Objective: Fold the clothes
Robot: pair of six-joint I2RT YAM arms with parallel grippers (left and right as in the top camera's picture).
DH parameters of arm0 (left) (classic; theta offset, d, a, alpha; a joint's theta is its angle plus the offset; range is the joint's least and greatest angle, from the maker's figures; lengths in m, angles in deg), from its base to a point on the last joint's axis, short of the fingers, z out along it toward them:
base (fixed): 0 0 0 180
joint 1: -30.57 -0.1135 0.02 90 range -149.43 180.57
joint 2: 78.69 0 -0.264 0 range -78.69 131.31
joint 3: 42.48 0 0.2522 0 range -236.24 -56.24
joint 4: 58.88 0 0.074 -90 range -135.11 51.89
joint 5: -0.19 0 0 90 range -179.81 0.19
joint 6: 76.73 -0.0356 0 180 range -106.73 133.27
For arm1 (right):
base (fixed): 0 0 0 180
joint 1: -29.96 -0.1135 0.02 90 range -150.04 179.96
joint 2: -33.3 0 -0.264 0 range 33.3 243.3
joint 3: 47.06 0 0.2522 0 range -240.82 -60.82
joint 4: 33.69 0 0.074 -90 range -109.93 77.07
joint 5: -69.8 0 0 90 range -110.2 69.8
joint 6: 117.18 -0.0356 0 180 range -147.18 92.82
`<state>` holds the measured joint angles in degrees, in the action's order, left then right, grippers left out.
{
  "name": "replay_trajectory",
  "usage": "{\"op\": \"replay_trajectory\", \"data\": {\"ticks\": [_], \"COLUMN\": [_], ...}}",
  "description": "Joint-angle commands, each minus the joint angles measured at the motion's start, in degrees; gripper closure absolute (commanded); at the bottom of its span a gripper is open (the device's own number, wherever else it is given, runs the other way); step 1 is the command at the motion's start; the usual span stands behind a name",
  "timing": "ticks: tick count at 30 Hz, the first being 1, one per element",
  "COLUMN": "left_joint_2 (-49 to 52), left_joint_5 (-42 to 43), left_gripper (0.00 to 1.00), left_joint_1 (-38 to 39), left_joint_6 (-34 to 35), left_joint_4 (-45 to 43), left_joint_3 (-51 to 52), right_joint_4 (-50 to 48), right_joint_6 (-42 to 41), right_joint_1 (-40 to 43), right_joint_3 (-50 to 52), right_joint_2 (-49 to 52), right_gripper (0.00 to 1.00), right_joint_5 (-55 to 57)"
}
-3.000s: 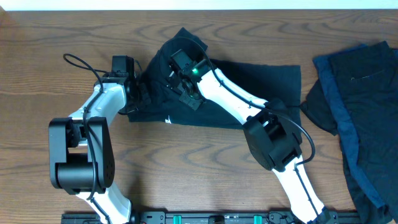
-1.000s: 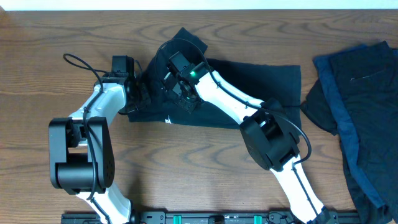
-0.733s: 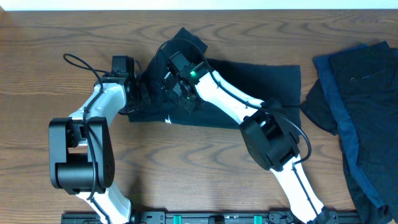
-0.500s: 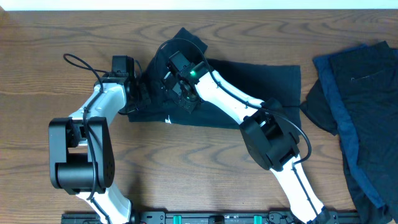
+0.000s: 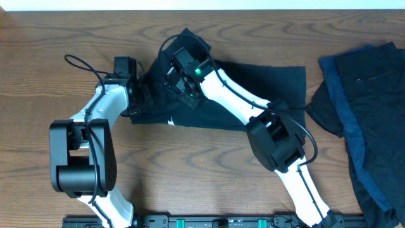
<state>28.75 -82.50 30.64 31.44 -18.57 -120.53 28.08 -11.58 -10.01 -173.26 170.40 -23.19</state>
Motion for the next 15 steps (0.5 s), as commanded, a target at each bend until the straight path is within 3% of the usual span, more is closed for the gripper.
{"op": "replay_trajectory", "data": {"ticks": [1, 15], "left_joint_2": [0.20, 0.20], "left_joint_5": [-0.48, -0.48], "left_gripper": [0.92, 0.92], "left_joint_1": [-0.02, -0.02], "left_joint_6": [0.09, 0.09], "left_joint_4": [0.13, 0.11], "left_joint_3": [0.07, 0.07], "right_joint_4": [-0.66, -4.11], "right_joint_6": [-0.11, -0.15], "right_joint_1": [0.70, 1.36], "right_joint_3": [-1.20, -1.11], "right_joint_2": [1.22, 1.81], "right_gripper": [0.89, 0.82], "right_joint_5": [0.22, 5.79]}}
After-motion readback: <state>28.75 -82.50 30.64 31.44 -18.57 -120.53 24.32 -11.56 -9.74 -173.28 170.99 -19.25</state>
